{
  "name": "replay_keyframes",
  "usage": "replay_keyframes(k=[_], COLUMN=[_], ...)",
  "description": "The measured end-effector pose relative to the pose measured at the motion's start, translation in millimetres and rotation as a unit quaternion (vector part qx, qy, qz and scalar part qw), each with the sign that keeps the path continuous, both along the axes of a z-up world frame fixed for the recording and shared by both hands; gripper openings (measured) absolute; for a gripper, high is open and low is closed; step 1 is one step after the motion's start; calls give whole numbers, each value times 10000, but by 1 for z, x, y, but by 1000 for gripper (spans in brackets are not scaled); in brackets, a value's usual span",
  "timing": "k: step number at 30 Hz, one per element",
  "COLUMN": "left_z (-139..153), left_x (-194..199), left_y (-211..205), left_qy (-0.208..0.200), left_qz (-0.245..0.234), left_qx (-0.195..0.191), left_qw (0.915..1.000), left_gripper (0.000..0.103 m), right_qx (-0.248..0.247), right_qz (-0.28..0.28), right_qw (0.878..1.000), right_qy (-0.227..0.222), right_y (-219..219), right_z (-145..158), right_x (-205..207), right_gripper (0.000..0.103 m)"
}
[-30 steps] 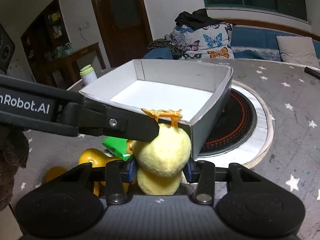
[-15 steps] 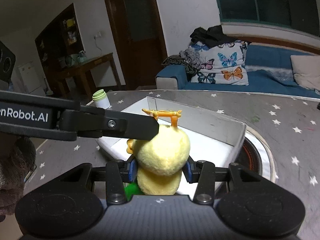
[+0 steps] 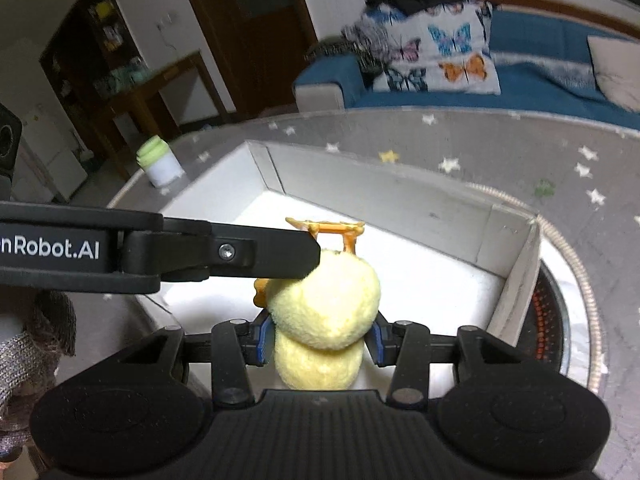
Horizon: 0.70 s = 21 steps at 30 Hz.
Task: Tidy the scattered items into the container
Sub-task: 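Carry the plush chick over the white box and open both grippers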
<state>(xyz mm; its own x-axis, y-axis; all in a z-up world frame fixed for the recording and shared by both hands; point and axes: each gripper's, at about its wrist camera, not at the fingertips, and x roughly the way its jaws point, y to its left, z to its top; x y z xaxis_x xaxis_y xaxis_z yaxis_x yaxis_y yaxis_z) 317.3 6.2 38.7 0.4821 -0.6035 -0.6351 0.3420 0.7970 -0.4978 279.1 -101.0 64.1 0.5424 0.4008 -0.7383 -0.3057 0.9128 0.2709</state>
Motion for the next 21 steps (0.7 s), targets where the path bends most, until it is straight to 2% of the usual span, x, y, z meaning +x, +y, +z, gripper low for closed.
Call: replay_keyframes(k=[5,11,18,21], left_z=[-14,-19,-24,-26], left_x=[9,16,19,20], left_y=[5,6,-1,-2], left_qy=[201,261,270,296], left_qz=[7,47,85,69], left_qx=[-73,-194,-52,-62], left_qw=[9998,9995,9996,9995], left_gripper=[24,25,25,25], right_qx=[-245,-502,-900,-1010], right_qz=[-15,-65,-61,-97], right_qw=[9995,9986,9955,9938], right_qy=[185,129,-304,-445], right_y=[8,17,21,22], right_z=[-18,-24,-12,-8], right_x=[10,11,-4,-7], right_gripper=[45,50,67,68])
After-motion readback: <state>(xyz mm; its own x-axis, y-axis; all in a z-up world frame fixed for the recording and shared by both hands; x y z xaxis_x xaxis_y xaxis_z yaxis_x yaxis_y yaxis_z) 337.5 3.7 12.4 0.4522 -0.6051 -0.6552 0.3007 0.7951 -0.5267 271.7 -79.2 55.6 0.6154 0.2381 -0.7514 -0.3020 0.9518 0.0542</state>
